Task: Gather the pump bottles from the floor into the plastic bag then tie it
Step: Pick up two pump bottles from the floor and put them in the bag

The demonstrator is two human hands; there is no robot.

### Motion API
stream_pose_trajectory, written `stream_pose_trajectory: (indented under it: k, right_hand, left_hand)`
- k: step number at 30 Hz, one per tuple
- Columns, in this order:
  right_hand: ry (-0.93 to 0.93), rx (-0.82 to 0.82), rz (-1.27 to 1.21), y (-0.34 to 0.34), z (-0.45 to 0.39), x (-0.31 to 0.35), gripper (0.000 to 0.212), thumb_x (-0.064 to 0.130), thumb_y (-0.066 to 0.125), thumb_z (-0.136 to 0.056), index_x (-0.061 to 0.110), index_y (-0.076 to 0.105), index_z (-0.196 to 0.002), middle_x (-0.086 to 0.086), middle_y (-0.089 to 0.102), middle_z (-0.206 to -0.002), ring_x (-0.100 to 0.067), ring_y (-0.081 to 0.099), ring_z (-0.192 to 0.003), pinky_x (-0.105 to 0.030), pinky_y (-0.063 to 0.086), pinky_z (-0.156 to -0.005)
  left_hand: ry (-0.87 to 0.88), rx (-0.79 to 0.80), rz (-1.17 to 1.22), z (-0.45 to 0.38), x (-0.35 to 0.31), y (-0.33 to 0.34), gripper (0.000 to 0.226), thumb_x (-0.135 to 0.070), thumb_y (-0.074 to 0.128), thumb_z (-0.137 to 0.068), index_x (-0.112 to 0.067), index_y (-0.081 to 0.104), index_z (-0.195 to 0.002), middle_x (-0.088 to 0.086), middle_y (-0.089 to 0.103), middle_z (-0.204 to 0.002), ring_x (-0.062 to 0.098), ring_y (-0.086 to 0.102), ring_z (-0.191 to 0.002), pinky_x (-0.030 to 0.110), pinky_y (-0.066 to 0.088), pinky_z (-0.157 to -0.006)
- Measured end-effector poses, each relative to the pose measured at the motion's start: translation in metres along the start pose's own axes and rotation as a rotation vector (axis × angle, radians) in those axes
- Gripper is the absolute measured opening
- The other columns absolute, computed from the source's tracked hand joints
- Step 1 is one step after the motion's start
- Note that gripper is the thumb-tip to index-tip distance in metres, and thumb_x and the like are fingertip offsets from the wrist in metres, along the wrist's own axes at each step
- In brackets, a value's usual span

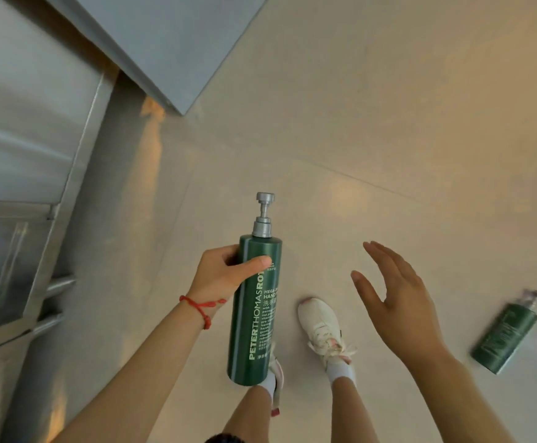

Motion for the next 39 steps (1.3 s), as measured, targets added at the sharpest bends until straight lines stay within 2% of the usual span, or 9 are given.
stream_pose_trajectory:
  k: [5, 10, 16, 23, 27, 32, 39]
  right_hand:
    - [0.156, -0.12, -0.115, -0.06, 0.062, -0.012, 0.047, 0.037, 0.05, -0.088, 0.023, 0.045, -0.133, 0.0, 0.048, -0.139, -0.022, 0.046, -0.125, -0.042, 0.043, -0.098]
    - [0.273, -0.208, -0.203, -0.107, 0.119, -0.044, 0.046, 0.033, 0.052, -0.089, 0.023, 0.044, -0.133, 0.001, 0.046, -0.14, -0.02, 0.042, -0.128, -0.037, 0.037, -0.103]
    - [0.381, -0.287, -0.287, -0.155, 0.168, -0.11, 0.046, 0.033, 0.052, -0.089, 0.025, 0.043, -0.133, 0.002, 0.046, -0.141, -0.018, 0.041, -0.129, -0.027, 0.029, -0.101]
    - [0.445, -0.345, -0.404, -0.207, 0.201, -0.214, 0.047, 0.036, 0.052, -0.088, 0.022, 0.045, -0.132, -0.001, 0.05, -0.136, -0.019, 0.047, -0.123, -0.03, 0.036, -0.098]
    - [0.48, -0.387, -0.435, -0.237, 0.206, -0.276, 0.045, 0.035, 0.052, -0.088, 0.023, 0.046, -0.131, 0.0, 0.052, -0.134, -0.006, 0.047, -0.107, -0.023, 0.036, -0.089]
    - [0.567, -0.421, -0.469, -0.234, 0.187, -0.349, 0.043, 0.035, 0.052, -0.09, 0.022, 0.046, -0.131, 0.0, 0.052, -0.133, -0.001, 0.041, -0.105, -0.021, 0.033, -0.089]
    - [0.778, -0.467, -0.654, -0.188, 0.147, -0.433, 0.045, 0.039, 0.054, -0.088, 0.024, 0.047, -0.13, -0.001, 0.054, -0.134, -0.016, 0.05, -0.117, -0.025, 0.037, -0.092]
  left_hand:
    - [0.088, 0.1, -0.097, 0.045, -0.068, 0.034, 0.018, -0.009, 0.074, -0.069, -0.025, 0.069, -0.063, -0.016, 0.071, -0.057, -0.002, 0.064, -0.055, 0.008, 0.046, -0.048]
    - [0.166, 0.204, -0.195, 0.088, -0.11, 0.09, 0.02, -0.008, 0.074, -0.07, -0.026, 0.069, -0.064, -0.017, 0.071, -0.058, -0.003, 0.065, -0.055, 0.007, 0.046, -0.048]
    - [0.161, 0.273, -0.265, 0.132, -0.116, 0.184, 0.015, -0.008, 0.074, -0.07, -0.022, 0.069, -0.068, -0.015, 0.071, -0.058, 0.0, 0.065, -0.055, 0.009, 0.047, -0.047]
    - [0.14, 0.27, -0.316, 0.156, -0.101, 0.303, 0.014, -0.007, 0.073, -0.071, -0.021, 0.069, -0.071, -0.014, 0.071, -0.057, -0.002, 0.064, -0.054, 0.009, 0.047, -0.049]
    - [0.13, 0.27, -0.329, 0.15, -0.1, 0.364, 0.013, -0.009, 0.071, -0.073, -0.021, 0.07, -0.071, -0.013, 0.071, -0.058, -0.001, 0.064, -0.055, 0.009, 0.047, -0.049]
    - [0.162, 0.291, -0.383, 0.112, -0.096, 0.43, 0.007, -0.019, 0.073, -0.071, -0.023, 0.069, -0.068, -0.016, 0.07, -0.056, -0.002, 0.063, -0.052, 0.008, 0.046, -0.047]
    - [0.09, 0.392, -0.475, 0.03, -0.069, 0.514, 0.01, -0.025, 0.074, -0.07, -0.021, 0.069, -0.062, -0.014, 0.069, -0.051, -0.002, 0.061, -0.048, 0.009, 0.045, -0.045]
Point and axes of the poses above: each hand's wrist, its own z-axis away from the middle knuckle, its own y-axis out of the palm, x = y × z, the point moved 2 cm from there along -z, towards the middle knuckle
